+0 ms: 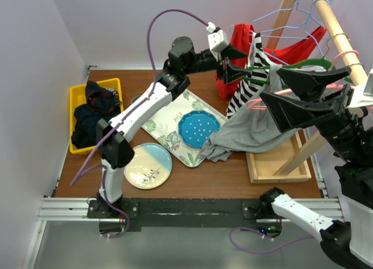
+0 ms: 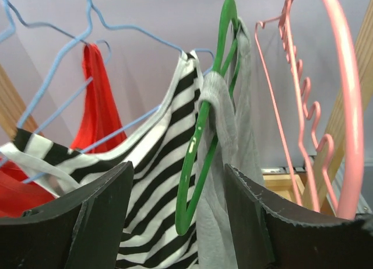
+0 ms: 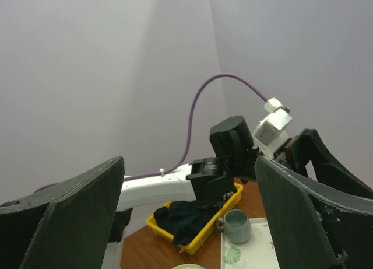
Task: Remove the tank top from the hanger
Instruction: Pick up the hanger from the clothesline, then remove the tank top from the hanger.
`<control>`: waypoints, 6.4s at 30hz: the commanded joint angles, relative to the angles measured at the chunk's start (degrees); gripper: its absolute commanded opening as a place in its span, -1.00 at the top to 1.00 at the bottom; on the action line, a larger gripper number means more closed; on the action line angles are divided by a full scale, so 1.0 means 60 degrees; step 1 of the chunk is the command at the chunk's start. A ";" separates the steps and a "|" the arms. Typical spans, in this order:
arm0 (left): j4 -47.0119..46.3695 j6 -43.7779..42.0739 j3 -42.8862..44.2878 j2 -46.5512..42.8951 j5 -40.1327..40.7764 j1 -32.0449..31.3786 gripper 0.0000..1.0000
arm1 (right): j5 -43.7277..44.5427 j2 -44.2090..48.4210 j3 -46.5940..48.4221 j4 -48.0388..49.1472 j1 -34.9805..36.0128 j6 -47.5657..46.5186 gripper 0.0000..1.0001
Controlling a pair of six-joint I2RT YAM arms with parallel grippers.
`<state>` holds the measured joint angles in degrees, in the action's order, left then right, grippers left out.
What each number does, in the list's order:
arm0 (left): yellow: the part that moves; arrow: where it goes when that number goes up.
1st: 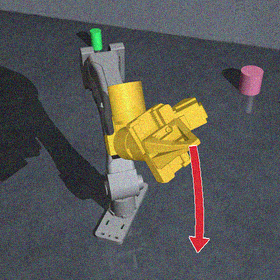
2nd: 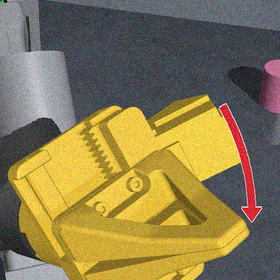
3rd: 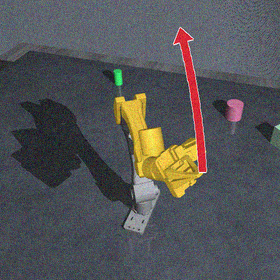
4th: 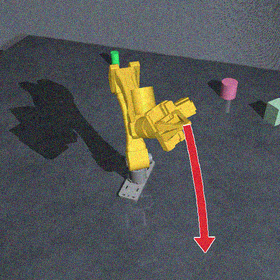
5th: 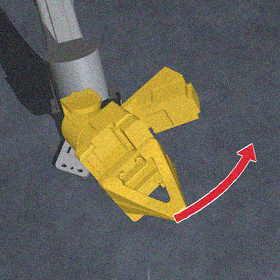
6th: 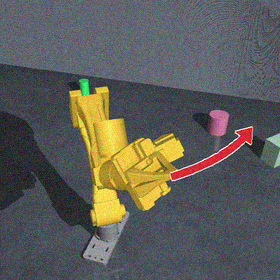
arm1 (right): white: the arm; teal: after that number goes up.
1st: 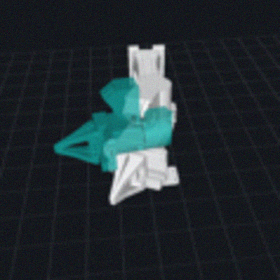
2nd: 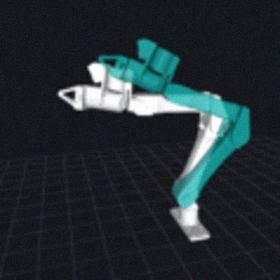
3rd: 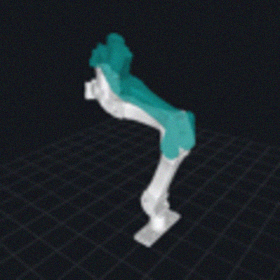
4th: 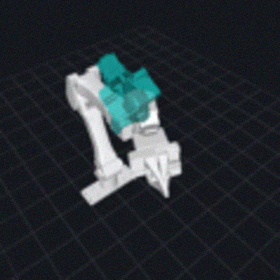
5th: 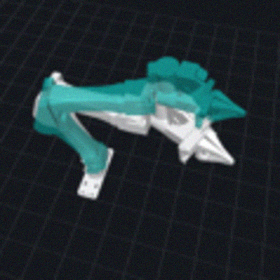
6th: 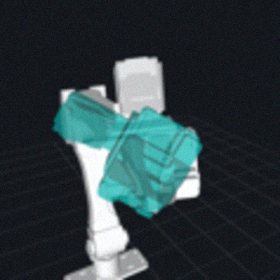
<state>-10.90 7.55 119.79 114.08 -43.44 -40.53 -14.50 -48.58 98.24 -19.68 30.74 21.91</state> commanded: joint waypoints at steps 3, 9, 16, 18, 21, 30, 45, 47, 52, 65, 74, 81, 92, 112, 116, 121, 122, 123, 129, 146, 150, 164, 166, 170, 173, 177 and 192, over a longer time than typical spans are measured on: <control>-0.0323 0.0821 0.1245 0.1039 -0.0787 -0.0012 -0.32 | -0.0088 0.0171 0.0019 0.0028 0.0047 -0.0195 -0.97; -0.0293 0.0777 0.1276 0.1289 -0.0788 -0.0173 -0.07 | -0.0088 0.0142 -0.0157 0.0058 0.0047 -0.0341 -0.97; -0.0032 0.0471 0.1173 0.1070 -0.0627 -0.0597 0.21 | 0.0263 0.0157 -0.0332 -0.0001 0.0062 -0.0590 -0.97; 0.0160 0.0164 0.1159 0.0996 -0.0539 -0.0685 0.28 | 0.0278 0.0186 -0.0347 -0.0016 0.0047 -0.0590 -0.97; 0.0410 0.0016 0.1086 0.0879 -0.0392 -0.0788 0.37 | 0.0336 0.0215 -0.0333 -0.0015 0.0047 -0.0605 -0.97; 0.0016 -0.0190 0.0486 0.0470 0.0662 -0.1067 1.00 | 0.0264 0.0303 -0.0362 0.0043 0.0047 -0.0503 -0.97; -0.2843 0.0397 -0.0512 -0.0337 0.2171 -0.1198 1.00 | 0.0014 0.0259 -0.0040 0.0072 0.0047 -0.0459 -0.97; -0.2550 0.0266 -0.0292 -0.0308 0.2537 -0.1199 1.00 | 0.0029 0.0303 0.0004 0.0043 0.0047 -0.0459 -0.97; -0.2534 0.0030 -0.0262 -0.0337 0.2626 -0.1155 1.00 | 0.0087 0.0494 -0.0245 0.0263 0.0047 -0.0356 -0.97; -0.3120 0.0368 -0.1886 -0.1464 0.2612 -0.0598 1.00 | 0.0131 0.0493 -0.0201 0.0102 0.0047 -0.0268 -0.97; -0.2945 0.0207 -0.3995 -0.2943 0.2289 -0.0188 1.00 | 0.0161 0.0640 -0.0332 0.0116 0.0047 -0.0195 -0.97; -0.2580 0.0075 -0.6366 -0.4466 0.2274 0.0134 1.00 | 0.0439 0.0480 -0.0626 -0.0044 0.0047 -0.0253 -0.96; -0.1891 -0.0320 -0.9210 -0.7218 0.3153 0.0193 1.00 | 0.1376 -0.0399 -0.1256 0.0614 0.0047 -0.0384 -0.73; 0.0307 0.0089 -1.0502 -1.0005 0.2597 0.0208 1.00 | 0.1905 -0.2509 -0.0889 0.1479 0.0047 -0.1763 0.31; 0.0205 0.0484 -1.0516 -1.0210 0.2509 0.0208 1.00 | 0.1465 -0.2553 -0.1167 0.1610 0.0047 -0.1543 0.41; 0.0146 0.0806 -1.0501 -1.0414 0.2260 0.0208 1.00 | 0.1581 -0.2465 -0.1461 0.1611 0.0047 -0.1601 0.48; 0.0161 0.0821 -1.0502 -1.0444 0.2289 0.0208 1.00 | 0.1611 -0.2451 -0.1461 0.1581 0.0047 -0.1659 0.50; 0.0175 0.0821 -1.0516 -1.0473 0.2332 0.0208 1.00 | 0.1626 -0.2436 -0.1519 0.1567 0.0047 -0.1689 0.71; 0.0395 0.0865 -1.0487 -1.0576 0.2479 0.0208 1.00 | 0.1626 -0.2305 -0.1680 0.1508 0.0047 -0.1880 1.00; 0.0470 0.2373 -1.1130 -1.1952 0.6390 0.0208 -0.26 | 0.2871 -0.2509 -0.1900 0.2988 0.0062 -0.0678 1.00; 0.0278 0.3105 -1.1161 -1.2085 0.6172 0.0208 -0.27 | 0.2871 -0.2802 -0.1739 0.2754 0.0062 -0.0590 1.00; -0.0923 0.4074 -1.0443 -1.0006 0.4953 0.0047 -0.25 | 0.3354 -0.3271 -0.1622 0.2914 0.0472 -0.0034 1.00; -0.0981 0.3870 -1.0385 -0.9815 0.5203 -0.0012 -0.25 | 0.3325 -0.3242 -0.1651 0.2958 0.0530 0.0010 1.00; -0.1333 0.3795 -1.0457 -0.9741 0.5657 -0.0070 -0.23 | 0.3486 -0.3198 -0.1724 0.2973 0.0604 -0.0034 1.00; -0.1436 0.3635 -1.0517 -0.9771 0.5557 -0.0100 -0.24 | 0.3559 -0.3212 -0.1724 0.2958 0.0619 -0.0107 1.00; 0.0010 0.2845 -1.0165 -1.0222 0.6257 -0.0100 -0.31 | 0.3881 -0.3227 -0.1666 0.2900 0.0619 -0.0268 1.00; 0.2610 0.2958 -0.9505 -1.1529 0.7286 -0.0100 -0.31 | 0.3896 -0.4091 -0.1197 0.3104 0.0779 -0.0151 1.00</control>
<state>4.25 23.83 61.73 43.92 3.22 -40.95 7.92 -72.79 88.01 -6.09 34.44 19.64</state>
